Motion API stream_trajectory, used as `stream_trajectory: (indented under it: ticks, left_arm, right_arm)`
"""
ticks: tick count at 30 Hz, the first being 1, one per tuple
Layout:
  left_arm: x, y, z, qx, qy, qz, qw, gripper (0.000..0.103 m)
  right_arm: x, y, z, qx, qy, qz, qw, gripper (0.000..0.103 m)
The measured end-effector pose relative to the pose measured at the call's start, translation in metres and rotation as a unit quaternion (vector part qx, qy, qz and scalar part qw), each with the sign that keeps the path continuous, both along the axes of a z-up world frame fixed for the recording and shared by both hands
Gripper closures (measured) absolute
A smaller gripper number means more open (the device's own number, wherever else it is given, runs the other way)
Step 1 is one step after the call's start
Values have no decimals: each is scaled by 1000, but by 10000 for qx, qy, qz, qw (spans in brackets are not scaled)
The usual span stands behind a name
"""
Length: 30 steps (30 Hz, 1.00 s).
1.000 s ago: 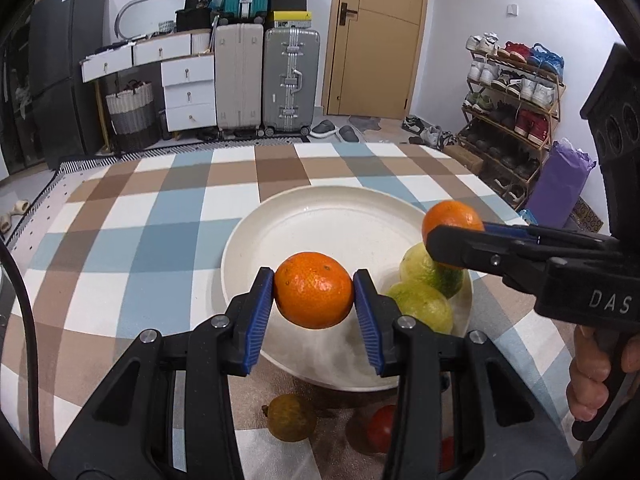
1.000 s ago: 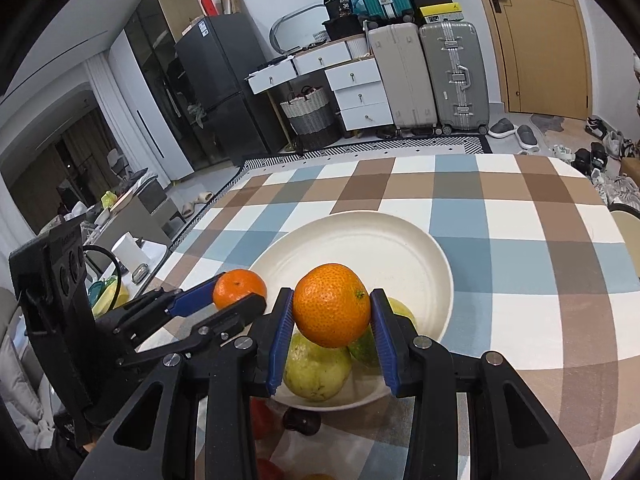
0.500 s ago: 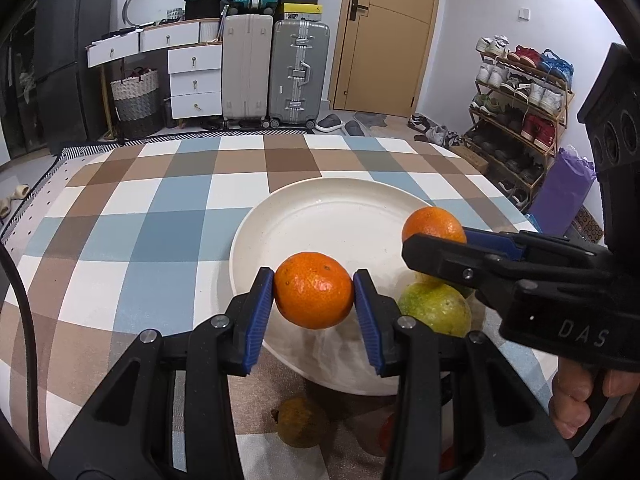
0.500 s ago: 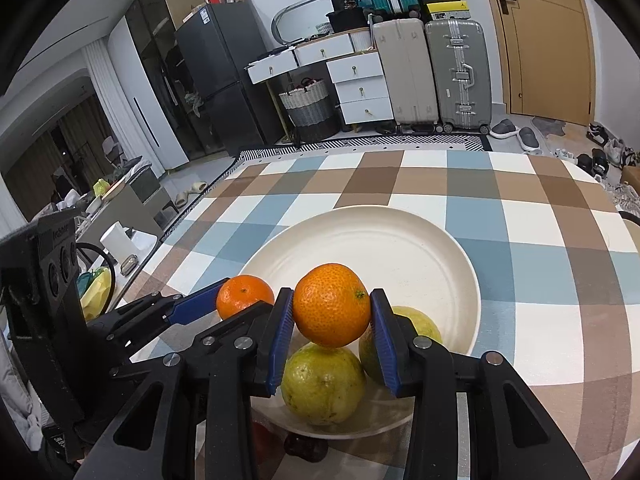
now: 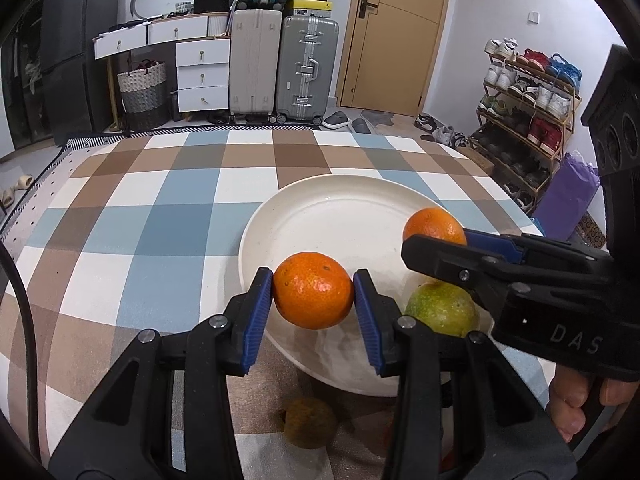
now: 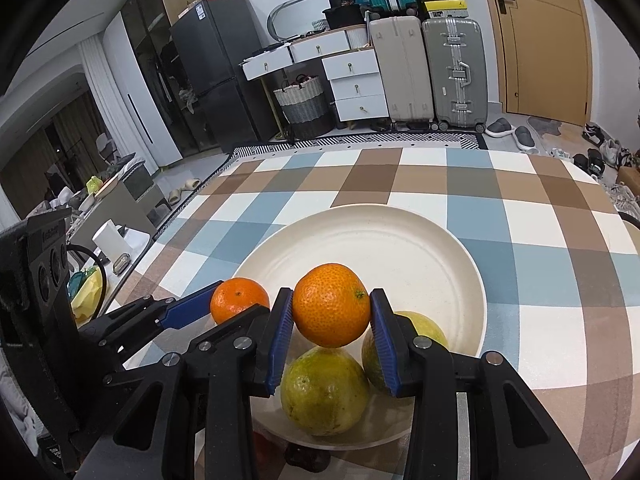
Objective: Organize fruits
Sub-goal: 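Carry both tangerines into the white plate and open both tools, then move both open tools back toward the remaining small fruits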
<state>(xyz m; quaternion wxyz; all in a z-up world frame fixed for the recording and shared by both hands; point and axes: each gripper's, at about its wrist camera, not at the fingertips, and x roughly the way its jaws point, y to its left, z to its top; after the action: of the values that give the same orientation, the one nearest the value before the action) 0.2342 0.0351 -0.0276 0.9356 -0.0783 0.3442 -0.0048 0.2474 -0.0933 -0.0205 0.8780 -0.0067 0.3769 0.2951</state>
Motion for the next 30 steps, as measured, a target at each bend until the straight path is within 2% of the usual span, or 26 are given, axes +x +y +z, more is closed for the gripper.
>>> stream_trajectory:
  ticks: [3,5,7,8,9,10,12,13,14,15,18,23,30]
  left_arm:
    - [-4,1,3,67,-79,-42,9999,63]
    - [-7,0,6,131,-131,-57,9998,57]
    - [-11,0,9,97,-166,-71,9998,35]
    - [-13,0,10,86,-186,-76,9998,30]
    - [-15,0,11,90,-207,-81,9997,22]
    - [-17,0,12,105,-213,-87,9997,18]
    - [-21,0,14,163,-167,-94,9997,18]
    - [-23,0,15,186,-159,-95,9997,14]
    - [-26,0,15,211,-142,-88,9996,11]
    - [-29,1,16,236,-118,-78,9996,1]
    - [-40,3,22,276,-218,-7,9994,0]
    - [-47,10,28,116,-206,82,9997,0]
    - [-64,11,21,297,-106,83,9995,0]
  right_arm:
    - [-6,-3,4,117,-112,88,9998,56]
    - [-12,-9,9,173,-234,79,9995,53]
    - [-15,-13,13,151,-305,52,9994,52]
    - [-18,-17,14,128,-323,49,9994,50]
    - [-19,-19,15,87,-330,47,9994,45]
    - [-20,-21,16,63,-337,47,9994,41]
    - [-26,-28,17,51,-400,20,9992,30]
    - [-28,-31,17,51,-416,13,9991,27]
    - [-32,-35,17,48,-426,8,9991,20]
    - [-34,-38,17,48,-431,5,9991,11]
    - [-42,-46,16,5,-430,9,9991,1]
    - [-53,-47,11,-239,-429,170,9986,0]
    - [-59,-49,-2,-433,-297,404,9978,0]
